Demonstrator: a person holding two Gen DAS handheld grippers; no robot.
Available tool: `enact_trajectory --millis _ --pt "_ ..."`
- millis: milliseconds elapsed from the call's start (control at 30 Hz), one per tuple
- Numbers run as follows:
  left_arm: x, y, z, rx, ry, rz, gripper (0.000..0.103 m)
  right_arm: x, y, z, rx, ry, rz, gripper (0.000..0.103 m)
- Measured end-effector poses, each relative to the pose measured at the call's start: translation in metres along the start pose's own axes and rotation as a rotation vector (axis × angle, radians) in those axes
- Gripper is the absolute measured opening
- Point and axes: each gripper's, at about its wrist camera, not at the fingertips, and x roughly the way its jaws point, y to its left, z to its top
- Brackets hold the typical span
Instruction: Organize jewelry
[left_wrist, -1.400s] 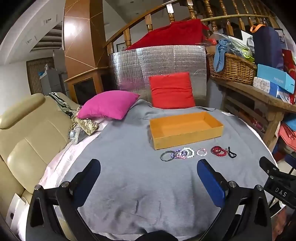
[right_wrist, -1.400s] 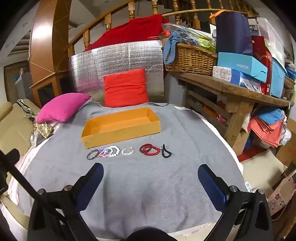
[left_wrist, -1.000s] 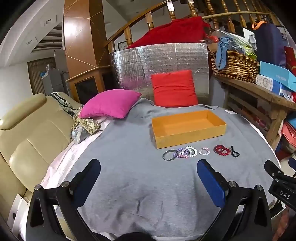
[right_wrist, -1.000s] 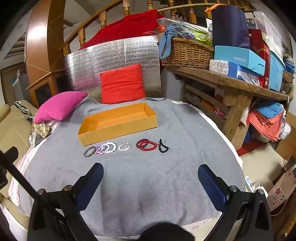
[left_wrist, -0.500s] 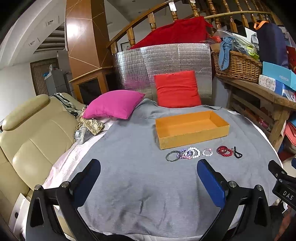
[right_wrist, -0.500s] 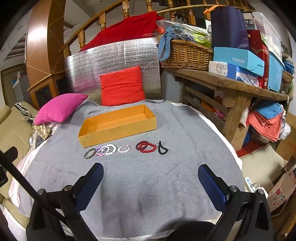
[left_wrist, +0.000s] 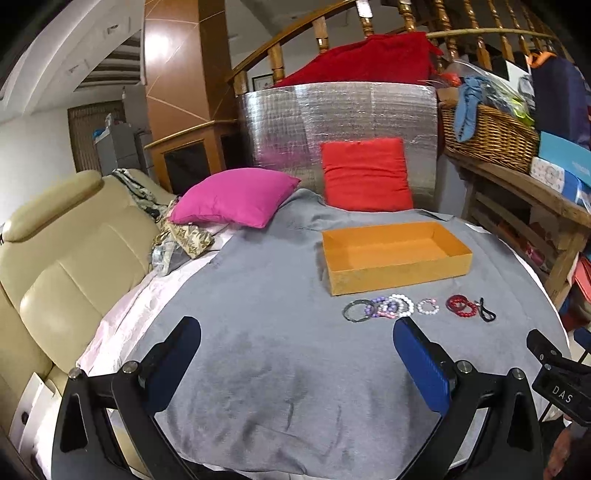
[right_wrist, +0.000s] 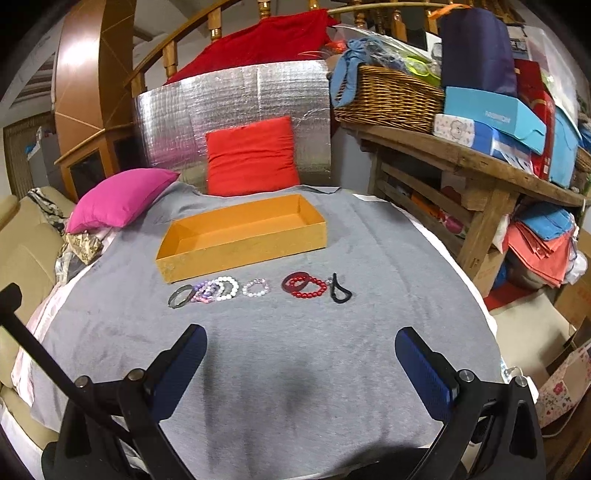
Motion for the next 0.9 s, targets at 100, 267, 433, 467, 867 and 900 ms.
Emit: enact_trajectory --millis 100,267,433,467,867,900 --pt "0.002 0.010 0.000 -0.020 -0.004 0.020 0.103 0.002 0.009 0.001 -0.013 0.000 0.007 0.103" --pt "0.003 0.023 -0.002 -0.046 -0.004 0.026 0.103 0.005 0.022 0.002 -0.032 0.010 0.019 0.103" --pt "0.001 0.030 0.000 -0.060 -0.013 0.025 0.103 0.004 0.029 0.001 -0.043 0.007 0.022 0.103" --pt "0.001 0.031 0.000 -0.063 -0.013 0.024 0.103 0.004 0.029 0.001 -0.042 0.008 0.023 0.103" --pt "0.029 0.028 -0.002 -0.043 0.045 -0.008 0.103 0.017 0.012 0.004 -0.017 0.039 0.050 0.103" --pt "0.040 0.026 -0.004 -0.040 0.078 -0.031 0.103 0.023 0.004 0.005 -0.005 0.056 0.082 0.103"
